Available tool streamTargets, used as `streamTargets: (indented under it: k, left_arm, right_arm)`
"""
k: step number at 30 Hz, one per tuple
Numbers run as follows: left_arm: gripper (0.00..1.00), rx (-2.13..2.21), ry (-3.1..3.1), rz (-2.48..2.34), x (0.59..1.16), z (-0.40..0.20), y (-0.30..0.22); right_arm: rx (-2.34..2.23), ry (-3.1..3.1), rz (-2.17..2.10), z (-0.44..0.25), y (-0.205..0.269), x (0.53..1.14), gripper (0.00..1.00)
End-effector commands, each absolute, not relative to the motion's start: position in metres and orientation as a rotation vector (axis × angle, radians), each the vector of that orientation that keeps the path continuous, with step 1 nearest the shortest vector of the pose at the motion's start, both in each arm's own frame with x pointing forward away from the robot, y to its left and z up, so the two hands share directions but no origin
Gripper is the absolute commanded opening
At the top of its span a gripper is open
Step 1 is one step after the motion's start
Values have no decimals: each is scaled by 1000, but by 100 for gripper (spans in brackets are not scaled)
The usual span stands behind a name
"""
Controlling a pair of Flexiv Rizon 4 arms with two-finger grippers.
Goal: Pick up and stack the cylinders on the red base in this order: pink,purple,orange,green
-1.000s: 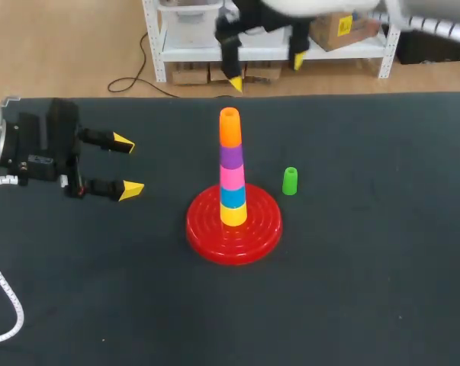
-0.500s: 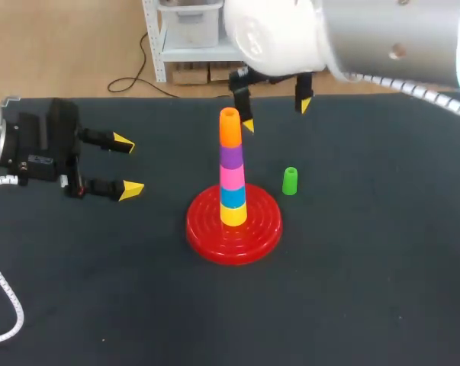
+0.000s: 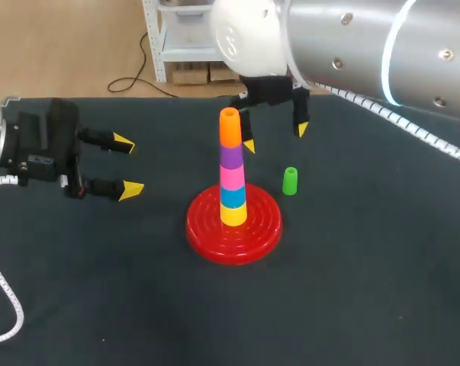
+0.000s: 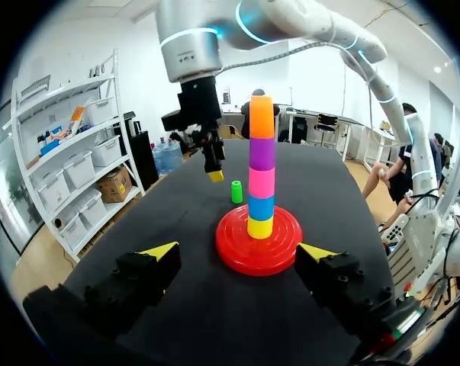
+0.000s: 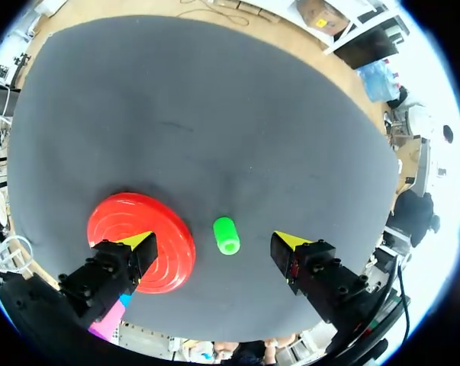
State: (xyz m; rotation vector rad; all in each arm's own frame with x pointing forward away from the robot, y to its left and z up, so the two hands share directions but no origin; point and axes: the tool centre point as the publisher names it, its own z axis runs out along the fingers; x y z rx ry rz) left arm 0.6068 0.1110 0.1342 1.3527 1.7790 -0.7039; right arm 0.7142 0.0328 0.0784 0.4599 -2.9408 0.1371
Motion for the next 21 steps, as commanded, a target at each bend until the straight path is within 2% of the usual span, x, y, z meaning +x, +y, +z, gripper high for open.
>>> streamTargets:
  k: [1, 21]
  left_arm:
    - [100, 1349, 1772, -704, 606, 133, 112]
    - [100, 1349, 1772, -704, 606, 133, 112]
  right_arm:
    - [441, -2927, 133, 67, 26, 713, 100]
    - [468, -2925, 193, 48, 13, 693, 100]
